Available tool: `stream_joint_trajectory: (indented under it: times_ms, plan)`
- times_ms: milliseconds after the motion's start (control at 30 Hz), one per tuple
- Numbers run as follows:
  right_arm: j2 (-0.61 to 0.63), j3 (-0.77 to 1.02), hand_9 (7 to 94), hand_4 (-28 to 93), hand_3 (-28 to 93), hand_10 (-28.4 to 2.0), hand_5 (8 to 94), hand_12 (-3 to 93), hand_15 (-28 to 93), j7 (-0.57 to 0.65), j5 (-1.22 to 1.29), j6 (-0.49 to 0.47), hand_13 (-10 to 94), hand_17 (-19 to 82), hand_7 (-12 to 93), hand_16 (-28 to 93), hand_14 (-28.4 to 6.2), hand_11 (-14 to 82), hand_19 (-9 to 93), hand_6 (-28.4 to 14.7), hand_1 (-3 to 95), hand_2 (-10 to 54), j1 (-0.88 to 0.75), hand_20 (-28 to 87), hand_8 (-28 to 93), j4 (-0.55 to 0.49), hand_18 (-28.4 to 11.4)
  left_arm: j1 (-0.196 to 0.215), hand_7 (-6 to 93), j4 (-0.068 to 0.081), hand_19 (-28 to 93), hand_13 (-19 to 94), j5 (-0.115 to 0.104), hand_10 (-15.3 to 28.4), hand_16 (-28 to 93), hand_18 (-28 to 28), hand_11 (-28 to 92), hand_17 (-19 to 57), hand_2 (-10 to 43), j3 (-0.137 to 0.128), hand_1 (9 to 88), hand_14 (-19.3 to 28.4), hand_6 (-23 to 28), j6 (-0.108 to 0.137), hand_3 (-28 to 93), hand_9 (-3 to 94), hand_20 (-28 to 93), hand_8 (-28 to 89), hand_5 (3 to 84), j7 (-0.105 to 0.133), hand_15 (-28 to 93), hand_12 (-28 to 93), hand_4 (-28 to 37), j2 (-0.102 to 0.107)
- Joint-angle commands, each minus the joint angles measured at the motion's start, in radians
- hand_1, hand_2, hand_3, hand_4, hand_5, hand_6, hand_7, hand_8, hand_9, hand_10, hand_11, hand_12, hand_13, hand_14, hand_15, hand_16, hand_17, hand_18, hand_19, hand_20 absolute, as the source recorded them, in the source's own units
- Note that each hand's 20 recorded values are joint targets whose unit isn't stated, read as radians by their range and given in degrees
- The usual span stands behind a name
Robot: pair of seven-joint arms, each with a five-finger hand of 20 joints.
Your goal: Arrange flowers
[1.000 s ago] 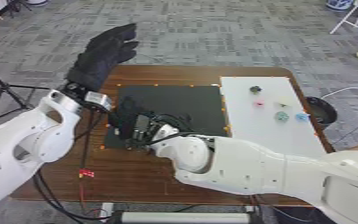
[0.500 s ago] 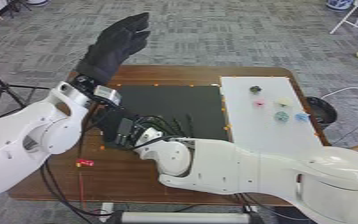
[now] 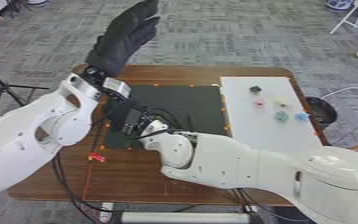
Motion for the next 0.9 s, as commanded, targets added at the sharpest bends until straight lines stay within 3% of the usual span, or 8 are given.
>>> stream_joint_trajectory:
  times_ms: [33, 300, 433, 833, 900]
  plan:
    - [-0.008, 0.002, 87.3, -28, 73, 0.4, 69.8, 33.2, 69, 0.013, 0.0, -0.012, 72, 40, 47, 40, 0.8, 7.9, 89, 9.4, 41.5, -9.5, 0.011, 55, -11, -0.049, -14.5, 0.005, 9.2, -0.01, 1, 16, 0.006, 4.9, 11, 9.4, -1, 3.6, 5.9, -0.012, 32.4, 6.1, -0.9, -0.012, 31, 19.2, 15, -1, 22.3, 0.008, 2, 32, -0.8, -0.006]
    - [-0.009, 0.003, 86.3, -28, 65, 0.1, 68.5, 31.9, 68, 0.009, 0.012, -0.025, 72, 39, 47, 40, 1.1, 8.1, 89, 9.3, 46.5, -9.5, 0.009, 56, -11, -0.054, -14.4, 0.02, 9.0, -0.012, 1, 16, 0.009, 4.2, 11, 8.8, -3, 3.8, 6.5, -0.025, 32.4, 5.2, -1.4, -0.014, 28, 19.5, 15, -1, 22.0, 0.009, 2, 33, 0.6, -0.01]
    - [-0.006, 0.006, 81.8, -28, 62, -0.1, 65.0, 25.8, 68, 0.013, 0.006, -0.034, 72, 39, 48, 39, 1.0, 11.5, 89, 8.7, 48.0, -9.5, 0.005, 55, -14, -0.059, -14.1, 0.032, 8.6, -0.016, 1, 16, 0.012, 4.3, 11, 8.8, -4, 3.8, 6.3, -0.037, 32.2, 5.3, -1.4, -0.016, 29, 19.6, 15, -1, 22.1, 0.009, 2, 33, 0.8, -0.009]
    - [0.0, 0.01, 74.8, -28, 62, -0.7, 60.9, 17.7, 69, 0.022, 0.016, -0.068, 70, 39, 46, 38, 0.3, 19.4, 89, 8.2, 47.6, -9.5, 0.0, 55, -14, -0.075, -13.8, 0.032, 8.2, -0.019, 1, 16, 0.002, 4.5, 11, 9.1, -4, 4.0, 5.6, -0.029, 31.9, 5.4, -1.2, -0.009, 31, 19.9, 15, -1, 22.4, 0.022, 2, 34, -0.7, -0.01]
    - [0.0, 0.011, 74.4, -28, 49, -0.9, 59.9, 18.6, 69, 0.024, 0.011, -0.075, 70, 39, 47, 37, 0.2, 18.3, 89, 7.9, 55.2, -9.5, -0.002, 54, -15, -0.075, -13.7, 0.025, 8.2, -0.015, 1, 16, 0.005, 4.5, 11, 9.1, -4, 4.1, 5.5, -0.025, 31.8, 5.4, -1.2, -0.013, 31, 19.9, 15, -1, 22.4, 0.023, 2, 34, -0.8, -0.016]
